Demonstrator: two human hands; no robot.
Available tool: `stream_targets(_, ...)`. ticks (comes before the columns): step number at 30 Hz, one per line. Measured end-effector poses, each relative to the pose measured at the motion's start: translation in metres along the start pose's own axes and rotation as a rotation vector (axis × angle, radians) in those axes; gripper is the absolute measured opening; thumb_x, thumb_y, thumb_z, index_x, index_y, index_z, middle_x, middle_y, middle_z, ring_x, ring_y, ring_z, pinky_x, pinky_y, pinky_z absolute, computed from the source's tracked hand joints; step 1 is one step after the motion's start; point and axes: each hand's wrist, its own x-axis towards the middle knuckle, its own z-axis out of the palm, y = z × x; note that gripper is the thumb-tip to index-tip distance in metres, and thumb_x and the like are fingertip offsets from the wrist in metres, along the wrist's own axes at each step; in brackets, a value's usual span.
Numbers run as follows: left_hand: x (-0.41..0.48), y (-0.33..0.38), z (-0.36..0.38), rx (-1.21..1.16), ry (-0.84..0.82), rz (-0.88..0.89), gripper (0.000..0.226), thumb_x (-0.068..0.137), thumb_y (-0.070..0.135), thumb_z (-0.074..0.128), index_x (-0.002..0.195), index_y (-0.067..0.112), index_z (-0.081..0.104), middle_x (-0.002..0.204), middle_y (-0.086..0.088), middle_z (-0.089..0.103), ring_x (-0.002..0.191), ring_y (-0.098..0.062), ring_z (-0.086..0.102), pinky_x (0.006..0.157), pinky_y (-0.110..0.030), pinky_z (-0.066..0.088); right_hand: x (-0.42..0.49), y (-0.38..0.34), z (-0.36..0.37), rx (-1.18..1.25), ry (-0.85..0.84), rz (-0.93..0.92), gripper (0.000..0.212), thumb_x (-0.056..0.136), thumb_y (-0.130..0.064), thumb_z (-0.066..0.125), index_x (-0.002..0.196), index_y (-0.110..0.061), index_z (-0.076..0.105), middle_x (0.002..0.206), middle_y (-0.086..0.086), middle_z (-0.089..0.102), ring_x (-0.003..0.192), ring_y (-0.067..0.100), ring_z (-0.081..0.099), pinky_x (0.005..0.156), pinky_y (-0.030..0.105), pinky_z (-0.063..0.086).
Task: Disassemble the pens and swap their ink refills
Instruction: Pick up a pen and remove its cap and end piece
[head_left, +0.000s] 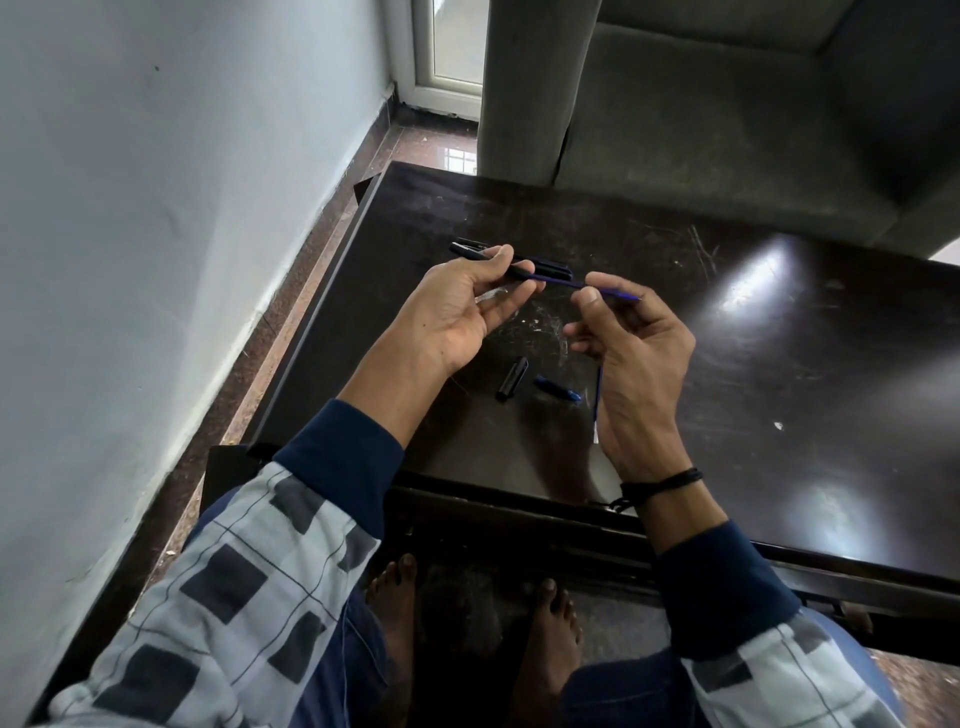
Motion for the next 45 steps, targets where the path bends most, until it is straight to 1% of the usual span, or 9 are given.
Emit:
stream_targets(8, 0.000, 0.000, -0.001, 0.007, -0.009, -0.015, 0.017, 0.098, 0.004, 0.065, 0.115, 0.003, 0.060, 0.088, -0.015, 0.075, 0.081, -0.027, 0.078, 0.063, -0.026, 0.062, 0.000, 0.000, 0.001, 0.010, -0.003, -0.019, 0.013, 0.094, -0.005, 0.072, 0.103, -0.014, 0.076, 0.086, 0.006, 0.076, 0.065, 0.017, 0.068, 0.059, 0.024, 0.055)
stream_targets(11, 0.000, 0.001, -0.002, 0.035, -0.004, 0.000, 0.017, 0.098, 0.005, 0.065, 0.115, 0.003, 0.060, 0.092, -0.016, 0.075, 0.083, -0.029, 0.077, 0.064, -0.027, 0.063, -0.001, -0.001, 0.001, 0.004, 0.020, -0.070, 0.009, 0.098, -0.008, 0.070, 0.105, -0.010, 0.074, 0.094, 0.011, 0.075, 0.065, 0.021, 0.069, 0.056, 0.026, 0.055)
stream_targets(15, 0.001, 0.005, -0.003, 0.150, 0.032, 0.067, 0.005, 0.098, 0.005, 0.065, 0.103, 0.006, 0.064, 0.092, -0.016, 0.075, 0.083, -0.030, 0.077, 0.069, -0.030, 0.064, -0.001, -0.005, 0.001, -0.008, 0.065, -0.185, 0.012, 0.102, -0.009, 0.064, 0.109, 0.000, 0.067, 0.106, 0.015, 0.077, 0.072, 0.027, 0.070, 0.055, 0.027, 0.054)
stream_targets(19, 0.000, 0.005, -0.002, 0.282, 0.046, 0.131, 0.004, 0.098, 0.006, 0.065, 0.102, 0.008, 0.065, 0.092, -0.014, 0.076, 0.084, -0.027, 0.077, 0.081, -0.036, 0.065, -0.001, -0.009, 0.000, -0.024, 0.082, -0.209, 0.013, 0.102, -0.011, 0.064, 0.108, 0.000, 0.066, 0.100, 0.016, 0.079, 0.075, 0.030, 0.071, 0.057, 0.028, 0.055)
stream_targets(27, 0.001, 0.007, -0.002, 0.281, 0.056, 0.139, 0.003, 0.098, 0.007, 0.066, 0.101, 0.008, 0.065, 0.091, -0.015, 0.076, 0.082, -0.030, 0.077, 0.071, -0.031, 0.064, 0.001, -0.010, 0.000, -0.041, 0.101, -0.194, 0.004, 0.101, -0.011, 0.065, 0.101, -0.009, 0.068, 0.091, 0.016, 0.078, 0.065, 0.025, 0.069, 0.053, 0.028, 0.054)
stream_targets(33, 0.000, 0.009, -0.004, 0.260, 0.048, 0.142, 0.003, 0.099, 0.006, 0.065, 0.101, 0.007, 0.064, 0.089, -0.015, 0.075, 0.081, -0.029, 0.077, 0.072, -0.031, 0.064, 0.005, -0.011, -0.005, -0.080, 0.145, -0.167, 0.005, 0.100, -0.013, 0.066, 0.102, -0.012, 0.071, 0.082, 0.009, 0.075, 0.063, 0.022, 0.067, 0.054, 0.025, 0.052)
stream_targets(39, 0.001, 0.011, -0.005, 0.256, 0.040, 0.145, 0.004, 0.098, 0.006, 0.066, 0.101, 0.007, 0.063, 0.085, -0.012, 0.075, 0.079, -0.028, 0.077, 0.075, -0.032, 0.065, 0.023, -0.017, -0.022, -0.322, 0.130, 0.009, 0.009, 0.098, -0.014, 0.068, 0.100, -0.015, 0.076, 0.068, 0.002, 0.065, 0.053, 0.009, 0.058, 0.051, 0.022, 0.050)
stream_targets(41, 0.001, 0.012, -0.005, 0.257, 0.042, 0.144, 0.004, 0.098, 0.006, 0.066, 0.101, 0.008, 0.063, 0.085, -0.012, 0.075, 0.078, -0.028, 0.077, 0.075, -0.031, 0.065, 0.030, -0.017, -0.033, -0.448, 0.093, 0.072, 0.007, 0.097, -0.018, 0.070, 0.097, -0.016, 0.077, 0.067, 0.001, 0.065, 0.052, 0.006, 0.057, 0.054, 0.023, 0.051)
stream_targets(45, 0.001, 0.013, -0.005, 0.257, 0.040, 0.141, 0.004, 0.098, 0.006, 0.066, 0.101, 0.007, 0.064, 0.085, -0.012, 0.075, 0.078, -0.028, 0.077, 0.073, -0.030, 0.065, 0.042, -0.010, -0.054, -0.833, 0.033, 0.195, 0.011, 0.086, -0.037, 0.076, 0.087, -0.025, 0.076, 0.073, -0.005, 0.076, 0.064, 0.013, 0.072, 0.080, 0.046, 0.063)
